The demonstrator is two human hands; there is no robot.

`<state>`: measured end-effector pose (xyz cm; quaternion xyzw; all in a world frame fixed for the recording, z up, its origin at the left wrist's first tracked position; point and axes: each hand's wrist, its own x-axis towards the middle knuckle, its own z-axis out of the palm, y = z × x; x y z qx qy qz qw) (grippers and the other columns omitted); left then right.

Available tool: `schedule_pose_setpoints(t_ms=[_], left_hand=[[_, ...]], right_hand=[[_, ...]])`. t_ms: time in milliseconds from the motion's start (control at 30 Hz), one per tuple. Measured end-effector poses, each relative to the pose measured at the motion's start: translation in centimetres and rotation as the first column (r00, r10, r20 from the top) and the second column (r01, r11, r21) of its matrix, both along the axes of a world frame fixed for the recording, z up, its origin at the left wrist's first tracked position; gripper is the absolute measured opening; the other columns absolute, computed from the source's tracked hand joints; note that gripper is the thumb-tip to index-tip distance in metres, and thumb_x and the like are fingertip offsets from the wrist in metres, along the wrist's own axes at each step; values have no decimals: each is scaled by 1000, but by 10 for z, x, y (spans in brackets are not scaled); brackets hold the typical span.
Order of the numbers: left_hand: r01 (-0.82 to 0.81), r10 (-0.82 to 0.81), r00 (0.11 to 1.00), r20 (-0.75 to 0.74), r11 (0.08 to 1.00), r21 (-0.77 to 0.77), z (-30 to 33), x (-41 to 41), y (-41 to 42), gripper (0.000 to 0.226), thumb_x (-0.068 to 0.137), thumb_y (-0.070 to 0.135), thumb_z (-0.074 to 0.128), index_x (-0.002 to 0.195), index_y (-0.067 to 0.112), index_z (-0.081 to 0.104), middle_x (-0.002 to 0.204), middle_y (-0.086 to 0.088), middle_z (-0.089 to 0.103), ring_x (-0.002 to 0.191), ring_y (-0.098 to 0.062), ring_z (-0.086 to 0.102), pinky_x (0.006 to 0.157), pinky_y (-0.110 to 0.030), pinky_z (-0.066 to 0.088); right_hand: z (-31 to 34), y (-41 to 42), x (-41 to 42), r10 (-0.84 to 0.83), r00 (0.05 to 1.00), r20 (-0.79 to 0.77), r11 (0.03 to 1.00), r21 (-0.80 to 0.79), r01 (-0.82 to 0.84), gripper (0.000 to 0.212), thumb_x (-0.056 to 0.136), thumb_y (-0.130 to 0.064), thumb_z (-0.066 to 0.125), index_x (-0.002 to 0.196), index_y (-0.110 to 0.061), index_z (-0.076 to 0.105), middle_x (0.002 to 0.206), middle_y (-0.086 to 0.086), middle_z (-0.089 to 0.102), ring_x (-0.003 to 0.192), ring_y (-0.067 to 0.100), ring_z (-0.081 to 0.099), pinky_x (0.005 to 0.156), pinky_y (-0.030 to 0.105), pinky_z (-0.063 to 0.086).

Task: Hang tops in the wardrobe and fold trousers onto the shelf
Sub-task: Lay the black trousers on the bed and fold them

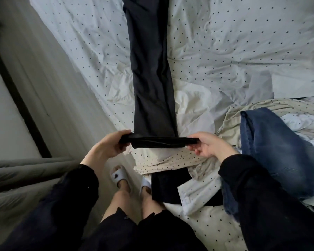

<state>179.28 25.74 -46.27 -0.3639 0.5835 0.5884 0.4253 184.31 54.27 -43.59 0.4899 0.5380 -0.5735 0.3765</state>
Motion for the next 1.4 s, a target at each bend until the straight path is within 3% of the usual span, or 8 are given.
schedule_pose_setpoints(t_ms=[200,367,500,700,867,1067,1200,1400], left_hand=[[62,-55,964,-260,998,18,-6,-54,21,46,95,54,36,125,21,49,119,6,56,108,-17,54,93,-36,40],[49,-88,980,-177,976,-211,-70,-14,17,47,95,31,53,136,11,43,118,-6,54,101,-20,53,83,-32,45],[43,-49,998,-34,986,-163,-114,8,18,61,91,32,60,142,9,34,126,-11,53,104,-21,54,81,-32,47],[-31,26,998,-57,996,-82,-142,-6,31,37,89,19,63,118,-3,56,110,-12,64,87,-17,62,71,-23,50],[3,-7,1000,-20,987,-162,-120,-4,31,10,90,11,62,93,2,58,77,-7,56,59,-13,49,37,-12,39],[53,-26,988,151,982,-179,-81,31,11,14,83,2,68,75,-2,57,56,-8,60,42,-15,56,38,-18,43],[147,-110,957,269,982,-122,-60,61,2,22,81,5,70,97,-3,59,72,-13,60,43,-17,57,37,-19,42],[147,-147,967,207,989,16,-21,1,10,13,89,16,58,83,9,49,57,-5,52,36,-10,52,36,-16,33]], right_hand=[[-20,4,-51,-192,924,-331,980,-111,164,45,98,-40,45,131,-9,46,116,11,63,99,21,64,72,28,53],[-72,-6,-25,63,974,-218,978,206,-17,43,98,-28,49,133,-3,46,130,18,55,110,26,56,86,36,50],[-119,-11,-4,69,985,-161,967,253,-26,50,96,-27,54,138,-3,42,136,11,48,120,25,50,84,35,50],[-151,-15,-17,-177,977,-119,980,67,186,25,91,-16,62,109,-3,51,119,7,54,77,20,58,50,22,35],[-149,-26,-14,-5,996,-87,972,234,25,18,87,-11,64,96,-11,49,102,11,55,68,20,54,48,25,34],[-93,-28,12,147,983,113,984,81,-156,12,84,-2,65,88,-5,53,83,8,58,59,21,59,39,21,29],[-56,-22,23,295,940,172,953,19,-303,12,84,-4,66,84,-7,54,74,6,59,52,17,59,41,19,29],[-16,-9,-26,209,971,113,977,10,-212,11,86,-11,63,86,-14,52,76,3,58,46,12,57,42,19,26]])
